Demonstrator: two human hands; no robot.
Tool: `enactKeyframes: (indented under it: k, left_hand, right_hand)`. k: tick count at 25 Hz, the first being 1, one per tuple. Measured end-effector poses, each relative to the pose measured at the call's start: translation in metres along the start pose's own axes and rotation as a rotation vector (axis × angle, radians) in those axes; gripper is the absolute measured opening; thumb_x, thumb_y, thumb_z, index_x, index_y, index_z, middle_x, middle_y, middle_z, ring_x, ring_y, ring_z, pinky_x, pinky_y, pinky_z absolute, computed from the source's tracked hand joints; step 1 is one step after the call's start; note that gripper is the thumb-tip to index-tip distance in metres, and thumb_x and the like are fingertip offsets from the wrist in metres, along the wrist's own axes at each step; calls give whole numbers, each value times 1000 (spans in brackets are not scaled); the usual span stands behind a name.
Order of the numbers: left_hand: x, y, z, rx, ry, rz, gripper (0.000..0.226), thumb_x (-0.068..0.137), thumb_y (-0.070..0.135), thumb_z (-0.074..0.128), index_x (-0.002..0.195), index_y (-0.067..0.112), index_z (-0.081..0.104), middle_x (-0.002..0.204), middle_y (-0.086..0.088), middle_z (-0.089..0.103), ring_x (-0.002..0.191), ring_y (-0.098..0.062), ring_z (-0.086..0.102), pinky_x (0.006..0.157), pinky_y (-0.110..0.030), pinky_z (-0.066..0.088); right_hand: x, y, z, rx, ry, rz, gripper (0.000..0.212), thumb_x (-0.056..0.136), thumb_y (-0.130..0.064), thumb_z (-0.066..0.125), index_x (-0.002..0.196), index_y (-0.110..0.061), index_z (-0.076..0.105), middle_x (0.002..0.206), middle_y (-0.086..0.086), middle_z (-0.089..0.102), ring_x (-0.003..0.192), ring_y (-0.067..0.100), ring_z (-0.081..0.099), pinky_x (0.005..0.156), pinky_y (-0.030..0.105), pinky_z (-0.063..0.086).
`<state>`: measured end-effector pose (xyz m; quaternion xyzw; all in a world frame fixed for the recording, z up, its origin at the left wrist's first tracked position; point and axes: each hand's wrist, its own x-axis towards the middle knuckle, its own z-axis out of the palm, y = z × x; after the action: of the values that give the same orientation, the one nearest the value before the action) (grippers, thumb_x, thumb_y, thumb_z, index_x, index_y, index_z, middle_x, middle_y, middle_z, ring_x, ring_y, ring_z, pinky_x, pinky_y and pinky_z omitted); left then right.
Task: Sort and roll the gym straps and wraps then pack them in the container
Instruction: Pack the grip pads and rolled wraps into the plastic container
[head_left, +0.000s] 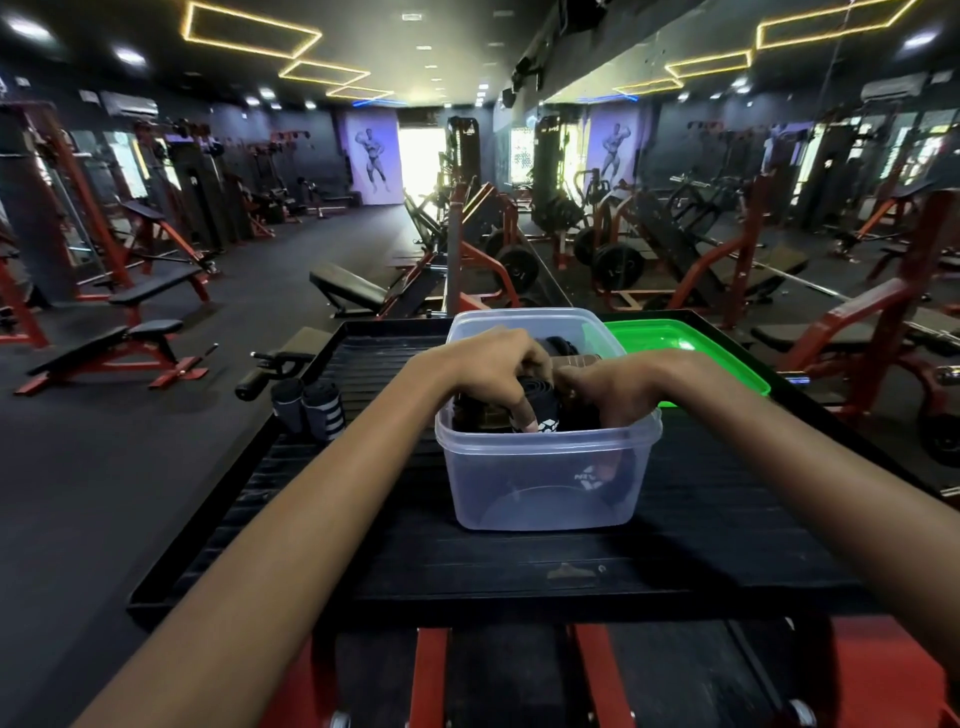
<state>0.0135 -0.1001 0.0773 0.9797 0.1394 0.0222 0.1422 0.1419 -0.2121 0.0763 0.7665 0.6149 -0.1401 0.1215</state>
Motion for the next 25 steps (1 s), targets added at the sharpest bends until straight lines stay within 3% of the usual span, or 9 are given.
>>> enactKeyframes:
  k: [3, 5, 8, 10, 14, 17, 20, 23, 25]
  left_hand:
    - [-1, -4, 3, -7, 10, 7, 49, 68, 28, 86, 111, 19, 64, 102, 1, 63, 89, -16, 56, 74, -27, 45]
    - [-2, -8, 4, -28, 17, 4, 52, 67, 30, 86, 114, 20, 64, 104, 2, 62, 91, -15, 56, 76, -27, 45]
    - [-5, -10, 6, -54, 46, -1, 52, 68, 28, 85, 114, 18, 63, 94, 7, 61, 81, -7, 54, 68, -20, 42]
    - [-7, -9, 9, -73, 84, 0, 51, 69, 25, 85, 113, 14, 61, 91, 6, 59, 75, -4, 52, 61, -16, 40]
    - [-11, -14, 19, -176, 140, -21, 64, 66, 25, 88, 114, 10, 49, 109, -4, 58, 94, -18, 55, 77, -25, 47]
    - [-12, -16, 22, -214, 137, -74, 68, 65, 25, 89, 113, 11, 43, 104, -5, 56, 93, -19, 57, 82, -36, 49]
    - [-11, -15, 21, -345, 2, -122, 53, 72, 14, 83, 106, 12, 43, 94, -6, 62, 87, -20, 63, 72, -34, 54]
    - [-4, -12, 19, -349, -212, -130, 29, 86, 3, 66, 110, 4, 49, 100, -8, 65, 94, -22, 62, 67, -25, 51]
    - [-1, -8, 20, -274, -295, -149, 26, 91, 9, 57, 116, 4, 51, 105, -7, 63, 94, -18, 58, 70, -25, 48]
  right_hand:
    - [-2, -1, -3, 44, -31, -59, 87, 65, -31, 88, 135, -11, 40, 132, 2, 54, 124, 19, 49, 102, 33, 41]
    - [-3, 3, -5, 185, -51, -139, 69, 70, -24, 86, 125, -9, 48, 115, 2, 64, 104, 14, 58, 89, 32, 49]
    - [-4, 5, -10, 408, 113, -181, 54, 73, -27, 83, 110, -9, 49, 102, 11, 65, 88, 20, 60, 80, 41, 53]
    - [2, 5, -6, 468, 254, -211, 53, 72, -34, 82, 106, -10, 50, 97, 6, 62, 85, 20, 59, 79, 39, 53]
    - [12, 2, 9, 633, 306, -259, 67, 59, -43, 84, 108, -12, 50, 96, 8, 63, 79, 21, 61, 74, 47, 55]
    - [15, 9, 11, 612, 359, -287, 57, 68, -34, 84, 113, -16, 55, 94, 4, 66, 76, 14, 63, 68, 30, 55]
    - [9, 17, 1, 422, 496, -274, 38, 76, -29, 80, 108, -19, 63, 89, 2, 68, 77, 15, 63, 71, 29, 50]
    - [-3, 26, -6, 401, 483, -260, 31, 76, -29, 80, 103, -20, 66, 83, -2, 70, 73, 11, 66, 68, 27, 52]
    - [-8, 29, -6, 450, 452, -264, 29, 77, -24, 80, 102, -20, 65, 85, 1, 72, 73, 12, 68, 68, 30, 57]
